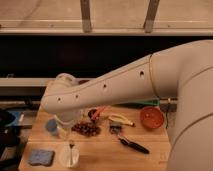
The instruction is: Place fork in plastic cup
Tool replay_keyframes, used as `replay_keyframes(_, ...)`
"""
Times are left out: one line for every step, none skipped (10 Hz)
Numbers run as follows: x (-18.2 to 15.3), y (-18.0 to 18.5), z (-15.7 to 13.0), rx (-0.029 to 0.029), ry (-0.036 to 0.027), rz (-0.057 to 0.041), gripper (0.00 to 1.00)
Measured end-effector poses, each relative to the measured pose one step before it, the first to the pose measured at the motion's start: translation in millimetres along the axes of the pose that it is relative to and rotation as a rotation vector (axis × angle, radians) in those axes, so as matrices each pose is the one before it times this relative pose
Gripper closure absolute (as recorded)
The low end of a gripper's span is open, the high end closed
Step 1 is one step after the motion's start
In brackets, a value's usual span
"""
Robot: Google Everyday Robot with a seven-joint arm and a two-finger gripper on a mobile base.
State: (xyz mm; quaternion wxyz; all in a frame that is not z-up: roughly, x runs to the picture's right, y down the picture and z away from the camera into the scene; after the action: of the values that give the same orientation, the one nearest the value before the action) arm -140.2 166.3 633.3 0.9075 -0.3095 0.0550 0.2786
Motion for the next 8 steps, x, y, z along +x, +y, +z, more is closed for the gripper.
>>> replay_keyframes(0.34,2.87,-0.20,-0.00371,0.00075,-0.00414,0.29)
replay_keyframes(-0.32,3.67,1.24,-0.00697,0.00306,-0.00649,0.29)
replay_keyframes(0.00,2.36,3.18,-0.00900,0.00563,-0.00352,0.29)
replay_keyframes(0.19,2.92,6.26,-0.01308,0.00810,-0.00284,0.29)
replay_keyframes(-0.03,2.60,5.67,-0.01171,0.00680,-0.00214,0.29)
replay_keyframes(0.69,2.66,6.07,-0.01326,0.00796,-0.00034,0.29)
replay_keyframes(0.92,2.27,5.35,-0.01251,0.00718,0.00139,0.29)
replay_keyframes(0.74,2.85,5.44,-0.01262,0.00751,0.00039,0.29)
